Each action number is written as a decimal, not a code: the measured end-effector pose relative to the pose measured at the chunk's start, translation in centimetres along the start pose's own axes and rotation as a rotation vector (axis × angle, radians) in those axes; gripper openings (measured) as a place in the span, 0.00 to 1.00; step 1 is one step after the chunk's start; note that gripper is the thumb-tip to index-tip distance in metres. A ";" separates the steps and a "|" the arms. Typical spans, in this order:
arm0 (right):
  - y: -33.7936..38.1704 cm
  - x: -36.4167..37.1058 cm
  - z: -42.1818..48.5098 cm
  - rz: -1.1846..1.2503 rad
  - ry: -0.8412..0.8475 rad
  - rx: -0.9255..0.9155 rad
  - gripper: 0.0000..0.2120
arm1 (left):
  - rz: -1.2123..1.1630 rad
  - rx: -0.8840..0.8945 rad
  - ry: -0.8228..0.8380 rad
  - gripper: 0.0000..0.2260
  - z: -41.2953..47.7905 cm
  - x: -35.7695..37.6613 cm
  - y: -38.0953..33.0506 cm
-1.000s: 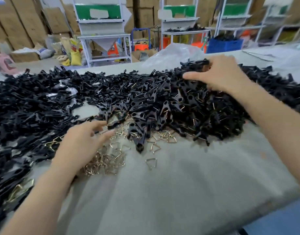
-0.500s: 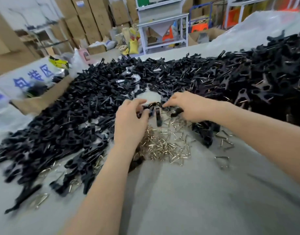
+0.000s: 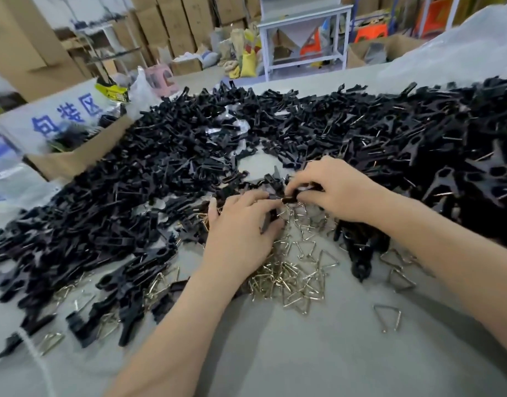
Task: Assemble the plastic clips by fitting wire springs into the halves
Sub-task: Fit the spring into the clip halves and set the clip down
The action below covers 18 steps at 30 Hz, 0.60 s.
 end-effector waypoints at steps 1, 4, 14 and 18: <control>-0.4 -0.4 -0.2 0.056 -0.045 0.010 0.10 | 0.010 0.000 -0.023 0.12 0.0 -0.2 -0.2; -0.9 -1.1 -0.8 0.461 -0.085 0.045 0.13 | 0.026 0.042 -0.039 0.06 0.1 -0.5 -1.0; 2.3 0.7 -5.5 1.550 -0.172 0.046 0.10 | -0.154 0.041 -0.124 0.26 -0.9 -2.3 -1.1; 2.3 2.8 -8.5 1.445 -0.342 -0.002 0.12 | -0.602 0.132 -0.196 0.25 -1.7 -2.6 -2.1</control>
Point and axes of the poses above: each hand's wrist, its own z-axis towards the middle knuckle, its own x-axis out of the palm, y = z × x, the point moved 6 cm from there along z, towards the middle knuckle, and after that the axes turned 14 degrees about y, right-handed, at the moved point
